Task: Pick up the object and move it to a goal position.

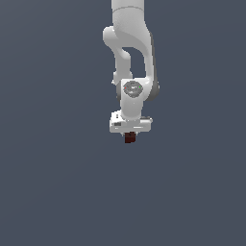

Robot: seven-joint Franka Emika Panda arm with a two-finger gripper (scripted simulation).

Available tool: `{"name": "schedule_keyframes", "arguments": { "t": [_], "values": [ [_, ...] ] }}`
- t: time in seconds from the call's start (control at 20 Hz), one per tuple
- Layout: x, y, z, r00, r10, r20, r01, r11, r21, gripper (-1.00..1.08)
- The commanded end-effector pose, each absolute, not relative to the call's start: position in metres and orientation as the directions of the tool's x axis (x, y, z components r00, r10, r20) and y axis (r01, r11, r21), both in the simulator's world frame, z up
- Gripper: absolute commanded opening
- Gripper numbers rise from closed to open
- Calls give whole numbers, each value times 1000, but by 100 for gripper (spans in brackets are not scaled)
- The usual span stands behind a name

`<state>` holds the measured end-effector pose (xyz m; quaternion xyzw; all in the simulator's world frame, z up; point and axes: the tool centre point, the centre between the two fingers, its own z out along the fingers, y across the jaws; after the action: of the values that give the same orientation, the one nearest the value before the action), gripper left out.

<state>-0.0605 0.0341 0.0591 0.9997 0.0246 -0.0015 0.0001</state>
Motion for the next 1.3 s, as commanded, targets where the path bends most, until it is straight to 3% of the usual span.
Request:
{"name": "schedule_keyframes", "arguments": {
  "t": [0.0,0.75,1.25],
  "values": [
    [-57,52,76,999,50,0,50,-999,1,-100],
    [-33,187,195,999,50,0,50,-999,1,-100],
    [-21,235,236,999,50,0,50,-999,0,-100]
  ]
}}
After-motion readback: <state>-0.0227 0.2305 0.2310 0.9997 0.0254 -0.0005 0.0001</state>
